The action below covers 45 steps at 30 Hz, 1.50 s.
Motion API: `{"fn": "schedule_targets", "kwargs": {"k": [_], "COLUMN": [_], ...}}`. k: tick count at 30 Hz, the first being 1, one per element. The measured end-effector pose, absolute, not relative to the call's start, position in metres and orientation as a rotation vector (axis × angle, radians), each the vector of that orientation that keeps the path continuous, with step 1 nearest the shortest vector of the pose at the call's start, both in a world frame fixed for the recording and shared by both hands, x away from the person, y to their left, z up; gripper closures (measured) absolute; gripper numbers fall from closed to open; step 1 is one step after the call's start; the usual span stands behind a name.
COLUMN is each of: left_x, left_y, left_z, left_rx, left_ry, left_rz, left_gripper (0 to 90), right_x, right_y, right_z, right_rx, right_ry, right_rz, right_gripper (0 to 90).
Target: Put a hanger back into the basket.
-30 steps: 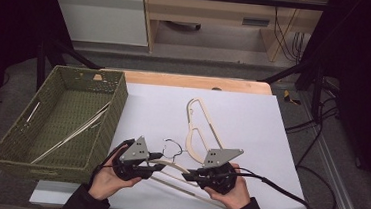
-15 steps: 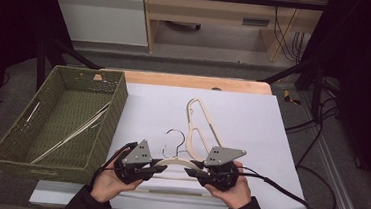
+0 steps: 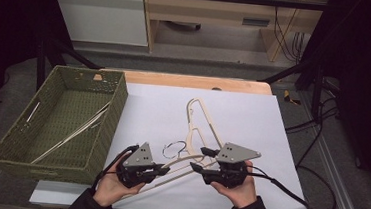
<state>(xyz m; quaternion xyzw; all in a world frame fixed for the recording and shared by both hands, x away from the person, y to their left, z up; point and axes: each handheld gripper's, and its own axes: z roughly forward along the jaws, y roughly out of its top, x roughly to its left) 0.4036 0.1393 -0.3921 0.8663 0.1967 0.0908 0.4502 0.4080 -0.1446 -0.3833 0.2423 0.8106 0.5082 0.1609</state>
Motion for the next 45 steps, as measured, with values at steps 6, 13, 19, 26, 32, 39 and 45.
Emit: {"fn": "schedule_targets", "kwargs": {"k": [6,13,19,26,32,39,45], "left_x": [0.405,0.402,0.398,0.401,0.409,0.417,0.428], "left_y": [0.146,0.157,0.164,0.176,0.201,0.230,0.265], "left_z": [-0.387,-0.369,-0.344,-0.311,-0.276,-0.254,-0.245], "left_rx": [2.116,2.058,2.009,1.972,1.960,1.959,1.948], "left_ry": [0.539,0.566,0.553,0.541,0.531,0.561,0.605], "left_rz": [0.293,0.343,0.394,0.435,0.496,0.564,0.613], "left_gripper": [86.4,86.4,86.3,86.3,86.3,86.3,86.3], "right_x": [0.408,0.406,0.410,0.413,0.413,0.414,0.414], "right_y": [-0.169,-0.192,-0.207,-0.222,-0.228,-0.228,-0.228], "right_z": [-0.377,-0.378,-0.391,-0.398,-0.398,-0.399,-0.400], "right_rx": [0.806,0.897,1.011,1.067,1.094,1.102,1.108], "right_ry": [2.203,2.143,2.119,2.065,2.038,2.048,2.047], "right_rz": [1.478,1.467,1.434,1.427,1.426,1.421,1.425], "right_gripper": [24.8,15.8,10.2,7.4,6.5,6.5,6.5]}}
